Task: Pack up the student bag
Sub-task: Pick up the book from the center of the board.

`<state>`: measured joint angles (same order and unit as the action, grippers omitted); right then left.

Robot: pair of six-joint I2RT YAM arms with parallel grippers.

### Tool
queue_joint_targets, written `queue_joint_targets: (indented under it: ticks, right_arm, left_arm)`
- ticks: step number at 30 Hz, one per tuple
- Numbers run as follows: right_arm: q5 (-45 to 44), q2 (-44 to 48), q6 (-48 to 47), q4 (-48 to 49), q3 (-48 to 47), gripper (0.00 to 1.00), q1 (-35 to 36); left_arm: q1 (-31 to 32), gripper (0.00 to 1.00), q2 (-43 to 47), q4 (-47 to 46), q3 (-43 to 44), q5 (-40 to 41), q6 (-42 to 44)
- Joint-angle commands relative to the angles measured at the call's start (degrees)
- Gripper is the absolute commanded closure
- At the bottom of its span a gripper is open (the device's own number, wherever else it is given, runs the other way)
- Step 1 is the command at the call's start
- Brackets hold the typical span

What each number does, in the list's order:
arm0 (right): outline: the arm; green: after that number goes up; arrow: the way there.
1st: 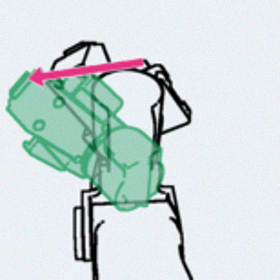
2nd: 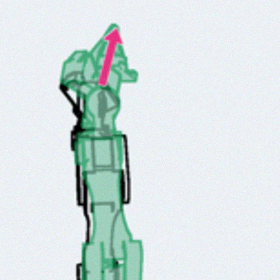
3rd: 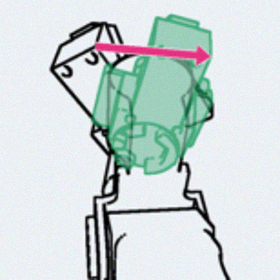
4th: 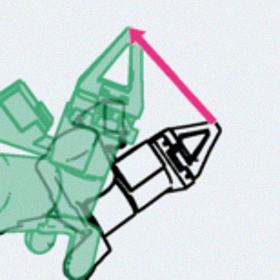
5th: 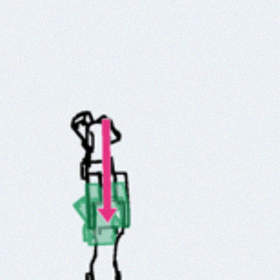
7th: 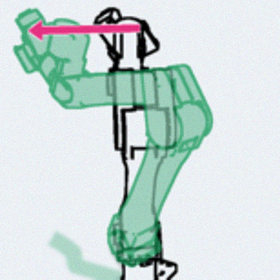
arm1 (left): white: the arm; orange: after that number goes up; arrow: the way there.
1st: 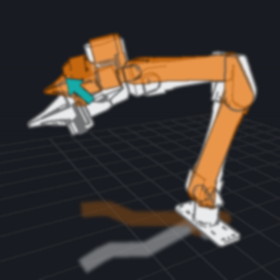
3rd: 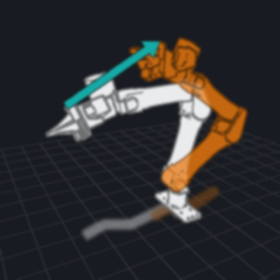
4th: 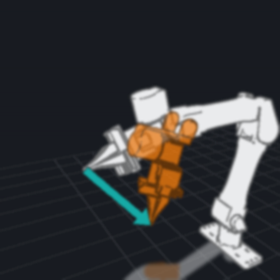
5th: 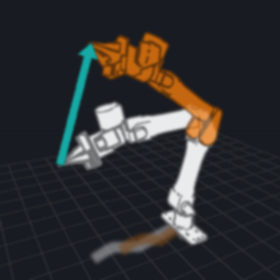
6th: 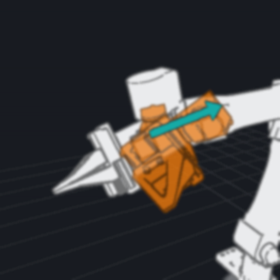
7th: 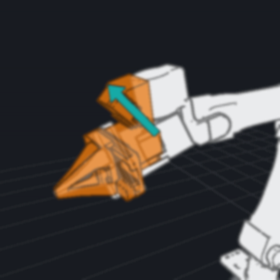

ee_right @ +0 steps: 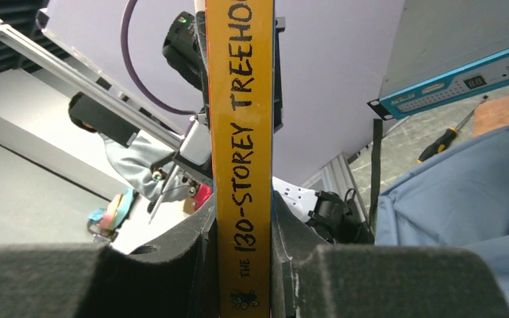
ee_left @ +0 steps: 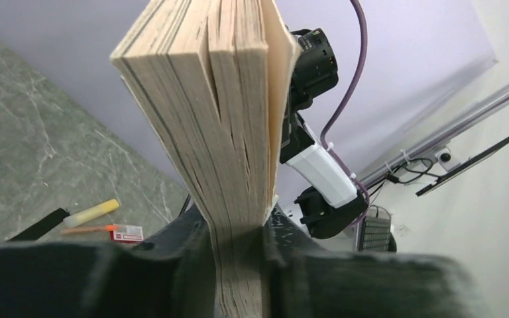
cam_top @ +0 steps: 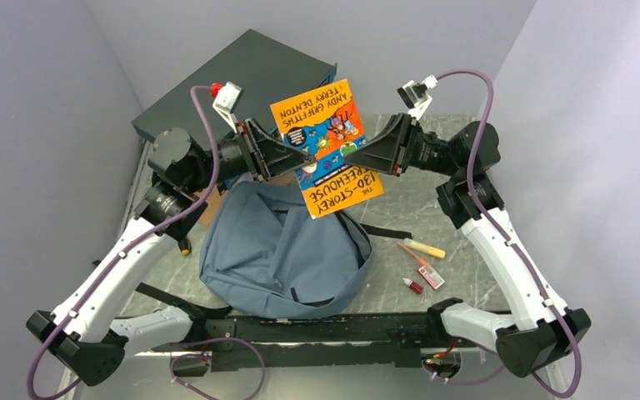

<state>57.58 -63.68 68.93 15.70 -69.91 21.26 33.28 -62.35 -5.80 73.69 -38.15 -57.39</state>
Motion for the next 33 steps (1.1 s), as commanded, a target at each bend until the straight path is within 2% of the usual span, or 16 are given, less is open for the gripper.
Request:
queue_joint_targets:
  ticks: [1,2,3,5,7,10,13,18,23,28,33]
  right_arm:
    - [-2.57,-0.28,-8.11,-11.18,-4.03,0.91,0.37]
    - [-4.53,0.26,-7.25,-9.70,-2.89,0.80,0.41]
    - [-7.43,1.30,-5.35,-6.45,-0.69,0.64,0.44]
    - [-15.71,4.77,3.00,6.12,7.31,0.39,1.05]
    - [-25.70,8.56,8.72,17.08,16.30,0.25,3.55]
    - [-37.02,11.56,8.16,19.85,22.20,0.13,8.21]
    - [-40.39,10.05,9.42,25.33,23.88,0.12,11.61]
    - [-43.80,3.20,8.44,34.10,21.57,0.14,18.04]
    - [-46.54,1.20,4.59,34.86,19.65,0.23,21.65]
    - [-48.03,1.72,1.93,31.53,18.41,0.25,22.78]
    - [-46.58,1.44,0.59,29.62,16.54,0.37,22.87]
  left_arm:
    - [0.31,0.89,2.44,-3.68,-0.73,5.11,1.95]
    - [0.30,0.98,2.41,-4.45,-0.89,6.08,1.63]
    - [0.30,1.00,2.47,-5.72,-1.35,7.40,1.24]
    - [0.09,1.00,2.82,-8.61,-2.18,9.87,0.40]
    - [-0.26,1.00,3.64,-10.78,-3.03,13.14,-0.42]
    - [-0.43,1.00,5.18,-14.86,-4.59,18.17,-1.26]
    - [-0.52,1.00,5.00,-17.56,-4.69,19.95,-2.69]
    - [-0.54,1.00,2.73,-22.88,-5.92,18.41,-7.62]
    - [-1.53,1.00,2.64,-25.27,-7.43,17.63,-9.90]
    - [-1.70,1.00,3.63,-24.19,-7.79,17.82,-8.49]
    - [-2.16,1.00,3.47,-26.13,-9.34,16.99,-11.12]
